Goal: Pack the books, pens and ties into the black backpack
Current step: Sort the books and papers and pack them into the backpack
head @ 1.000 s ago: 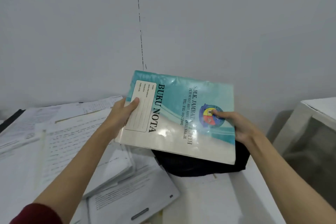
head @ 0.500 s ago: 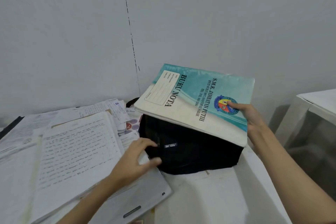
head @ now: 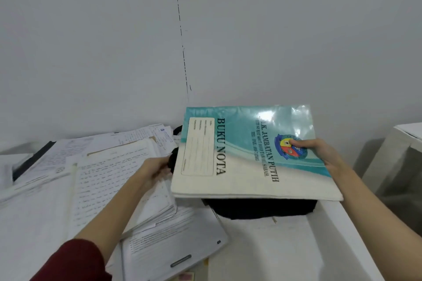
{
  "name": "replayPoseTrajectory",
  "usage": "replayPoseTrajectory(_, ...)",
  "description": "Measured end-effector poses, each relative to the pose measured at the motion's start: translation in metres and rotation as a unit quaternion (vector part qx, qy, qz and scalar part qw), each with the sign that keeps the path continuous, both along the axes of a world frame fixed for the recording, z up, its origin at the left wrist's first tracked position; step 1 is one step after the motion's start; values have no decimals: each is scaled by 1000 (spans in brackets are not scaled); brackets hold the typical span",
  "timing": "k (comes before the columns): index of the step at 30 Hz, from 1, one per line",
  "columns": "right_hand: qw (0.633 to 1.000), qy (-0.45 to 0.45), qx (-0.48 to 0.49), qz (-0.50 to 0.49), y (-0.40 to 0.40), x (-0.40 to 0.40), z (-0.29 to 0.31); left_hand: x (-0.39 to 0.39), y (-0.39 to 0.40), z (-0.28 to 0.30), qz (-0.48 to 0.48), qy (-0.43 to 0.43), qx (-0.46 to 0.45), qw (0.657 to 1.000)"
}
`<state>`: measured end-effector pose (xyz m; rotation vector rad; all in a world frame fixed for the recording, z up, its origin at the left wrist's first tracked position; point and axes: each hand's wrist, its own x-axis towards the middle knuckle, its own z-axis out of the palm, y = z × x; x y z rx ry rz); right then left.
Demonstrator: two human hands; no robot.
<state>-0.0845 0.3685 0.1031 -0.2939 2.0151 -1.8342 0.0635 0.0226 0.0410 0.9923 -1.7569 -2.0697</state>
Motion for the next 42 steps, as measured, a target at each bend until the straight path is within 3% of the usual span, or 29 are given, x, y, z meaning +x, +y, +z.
replayPoseTrajectory(3, 997, -13, 40, 64, 2, 4, -2, -19, -19, 29, 34, 46, 7, 998)
replayPoseTrajectory(6, 982, -104, -8, 160, 1, 7, -11, -38, -26, 69, 59, 90, -31, 994)
replayPoseTrajectory(10, 985, -119, -12, 125, -3, 9, -28, -54, -1, 124, -24, 75, -265, 961)
replayPoseTrajectory(12, 987, -132, -38, 84, -6, 8, -34, -53, 22, 141, -108, 58, -432, 893)
replayPoseTrajectory(14, 983, -160, -78, 44, -7, 7, -38, -52, 46, 148, -193, -23, -604, 773)
replayPoseTrajectory(16, 973, -193, -122, 19, -11, 6, -39, -57, 64, 147, -195, -66, -718, 665)
replayPoseTrajectory(17, 970, -202, -136, -1, -15, 5, -39, -60, 71, 148, -166, -51, -745, 644)
replayPoseTrajectory(20, 959, -208, -180, -72, -31, 3, -44, -70, 87, 161, -76, 19, -775, 628)
replayPoseTrajectory(24, 931, -209, -239, -180, -51, 3, -54, -78, 105, 182, -28, 62, -813, 579)
replayPoseTrajectory(26, 914, -218, -261, -220, -59, 6, -58, -82, 108, 188, -41, 77, -811, 579)
replayPoseTrajectory(32, 902, -217, -270, -256, -64, 12, -62, -91, 106, 180, -51, 86, -777, 621)
replayPoseTrajectory(37, 883, -209, -284, -311, -51, -2, -67, -90, 90, 186, -83, 84, -784, 610)
replayPoseTrajectory(39, 881, -211, -298, -302, -61, -6, -71, -93, 97, 188, -92, 61, -796, 595)
replayPoseTrajectory(42, 870, -244, -342, -257, -96, -3, -81, -101, 114, 190, -67, 60, -780, 620)
